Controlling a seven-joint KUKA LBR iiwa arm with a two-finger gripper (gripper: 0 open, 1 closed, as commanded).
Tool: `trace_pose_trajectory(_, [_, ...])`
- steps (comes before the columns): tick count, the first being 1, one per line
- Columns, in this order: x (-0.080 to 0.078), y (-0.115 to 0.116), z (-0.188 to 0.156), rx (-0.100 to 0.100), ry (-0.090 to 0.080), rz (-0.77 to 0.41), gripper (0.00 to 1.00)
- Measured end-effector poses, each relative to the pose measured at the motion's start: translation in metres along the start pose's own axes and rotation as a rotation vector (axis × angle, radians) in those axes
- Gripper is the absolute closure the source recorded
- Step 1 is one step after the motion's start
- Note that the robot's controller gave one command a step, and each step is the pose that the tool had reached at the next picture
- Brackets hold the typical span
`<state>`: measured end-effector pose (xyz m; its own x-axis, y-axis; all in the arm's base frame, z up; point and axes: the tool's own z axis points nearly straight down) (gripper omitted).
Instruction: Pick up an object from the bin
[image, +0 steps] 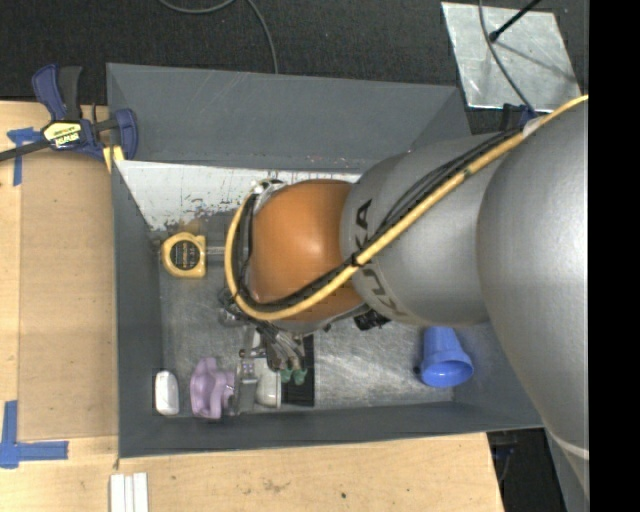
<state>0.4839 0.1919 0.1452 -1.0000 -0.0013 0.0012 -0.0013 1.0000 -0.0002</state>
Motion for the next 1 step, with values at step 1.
trace_pose_trajectory(1, [-0.0028, 0.0092, 0.0186, -0.001, -0.001, 0.04, 0.0])
